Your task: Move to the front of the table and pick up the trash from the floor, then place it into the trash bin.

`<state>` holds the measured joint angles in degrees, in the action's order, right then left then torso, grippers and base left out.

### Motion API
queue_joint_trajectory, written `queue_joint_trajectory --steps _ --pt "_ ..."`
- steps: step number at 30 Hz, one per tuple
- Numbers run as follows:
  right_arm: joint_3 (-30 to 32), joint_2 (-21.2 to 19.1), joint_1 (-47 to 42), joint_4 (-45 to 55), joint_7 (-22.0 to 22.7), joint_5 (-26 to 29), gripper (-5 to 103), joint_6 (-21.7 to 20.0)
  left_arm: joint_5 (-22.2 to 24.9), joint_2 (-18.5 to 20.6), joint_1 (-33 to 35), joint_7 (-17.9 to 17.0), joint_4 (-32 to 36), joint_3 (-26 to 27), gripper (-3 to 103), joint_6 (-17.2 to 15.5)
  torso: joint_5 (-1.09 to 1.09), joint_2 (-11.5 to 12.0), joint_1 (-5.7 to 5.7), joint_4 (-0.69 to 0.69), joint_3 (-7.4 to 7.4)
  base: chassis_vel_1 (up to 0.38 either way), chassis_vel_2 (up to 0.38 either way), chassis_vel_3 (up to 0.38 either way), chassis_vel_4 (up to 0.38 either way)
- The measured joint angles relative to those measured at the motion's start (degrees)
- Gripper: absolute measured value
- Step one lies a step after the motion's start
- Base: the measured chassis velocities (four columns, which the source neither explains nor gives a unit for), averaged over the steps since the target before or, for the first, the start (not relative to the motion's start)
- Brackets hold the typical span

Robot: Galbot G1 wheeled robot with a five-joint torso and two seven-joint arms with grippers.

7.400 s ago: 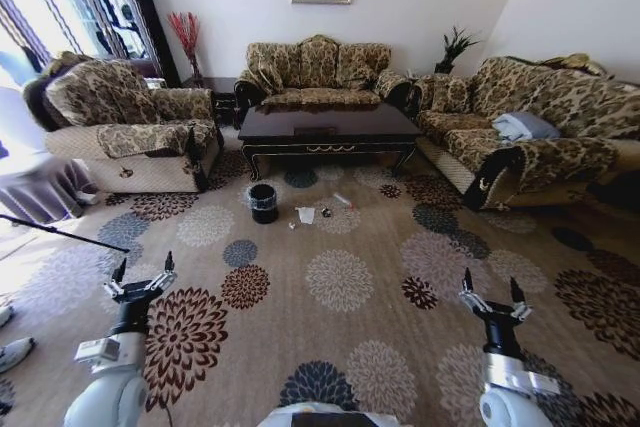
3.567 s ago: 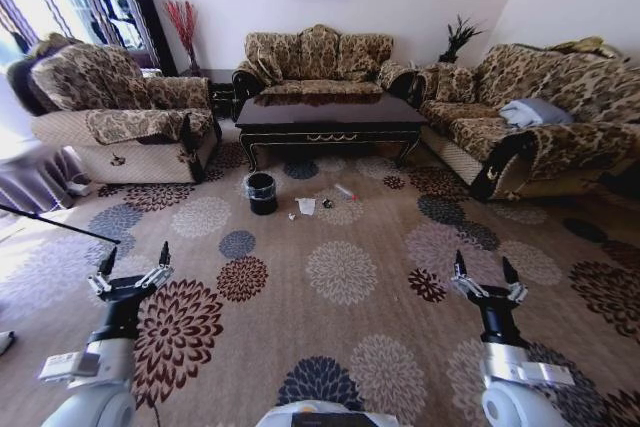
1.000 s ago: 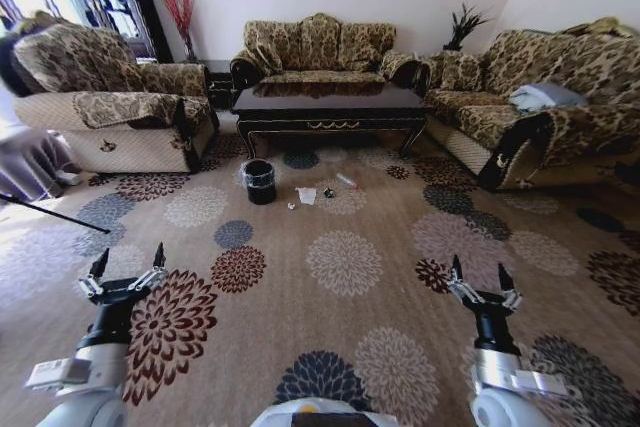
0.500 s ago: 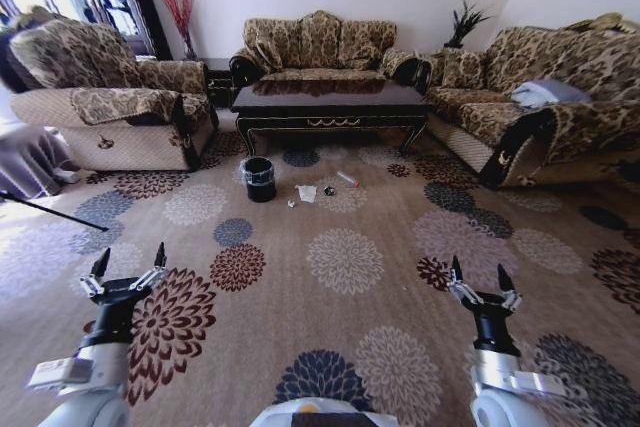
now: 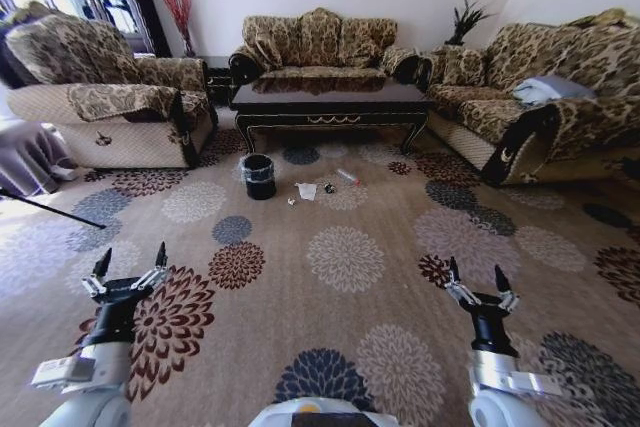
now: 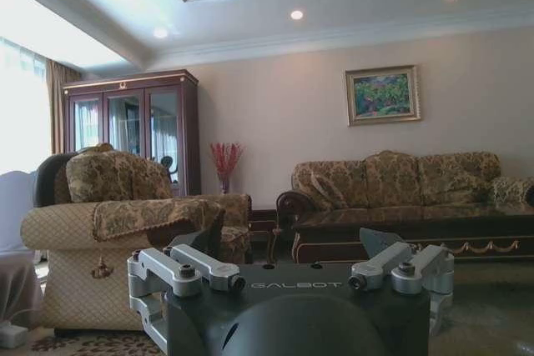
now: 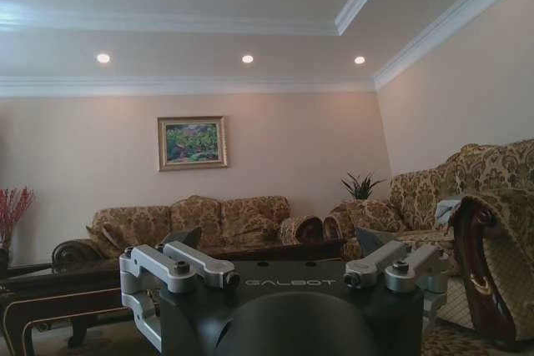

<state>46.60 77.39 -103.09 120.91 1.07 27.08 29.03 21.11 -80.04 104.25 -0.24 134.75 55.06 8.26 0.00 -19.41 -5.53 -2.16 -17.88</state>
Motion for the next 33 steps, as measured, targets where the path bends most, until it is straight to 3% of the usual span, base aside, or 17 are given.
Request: queue_joint_trajectory --steps 33 --pt "0.0 -0.1 0.9 -0.7 0.8 -0.9 100 0.3 -1.0 -0.3 -0.2 0.1 -0.8 -0.7 100 0.1 0.00 7.2 2.05 0.00 5.12 0.000 0.000 0.000 0.000"
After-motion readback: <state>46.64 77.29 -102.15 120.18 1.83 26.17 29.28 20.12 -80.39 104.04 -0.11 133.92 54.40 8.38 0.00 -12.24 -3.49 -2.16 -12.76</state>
